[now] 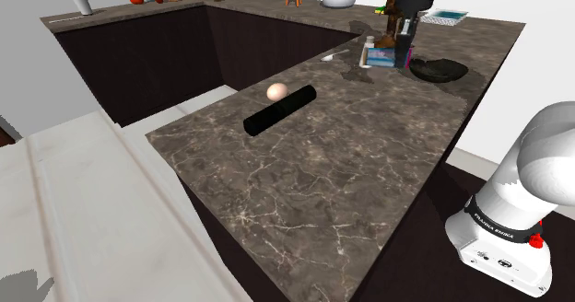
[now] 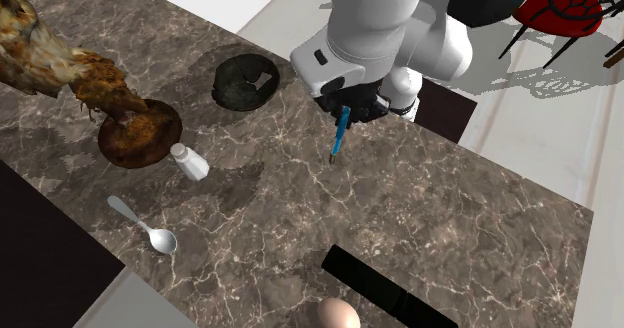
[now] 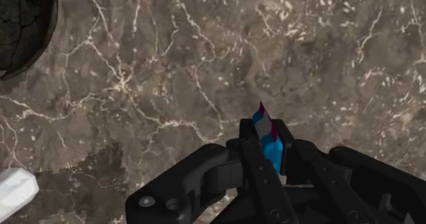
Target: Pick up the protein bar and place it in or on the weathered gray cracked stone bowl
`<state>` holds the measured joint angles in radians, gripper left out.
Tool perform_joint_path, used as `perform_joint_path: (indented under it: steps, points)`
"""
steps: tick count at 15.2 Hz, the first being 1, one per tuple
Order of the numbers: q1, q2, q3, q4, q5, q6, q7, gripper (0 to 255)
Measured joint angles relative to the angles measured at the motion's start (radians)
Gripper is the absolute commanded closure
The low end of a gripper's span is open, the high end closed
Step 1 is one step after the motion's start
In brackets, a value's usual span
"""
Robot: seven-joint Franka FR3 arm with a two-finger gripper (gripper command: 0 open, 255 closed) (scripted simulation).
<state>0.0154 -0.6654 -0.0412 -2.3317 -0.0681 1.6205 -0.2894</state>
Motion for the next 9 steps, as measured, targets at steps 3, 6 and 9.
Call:
perform_joint_path:
  steps: [3,6,9]
  points:
    - [-0.029,-0.008,-0.065,-0.010,-0.044,0.007,-0.075,255]
    - [-0.057,-0.019,-0.124,-0.004,-0.085,-0.002,-0.145,255]
    - [-0.082,-0.014,-0.186,0.008,-0.126,-0.001,-0.217,255]
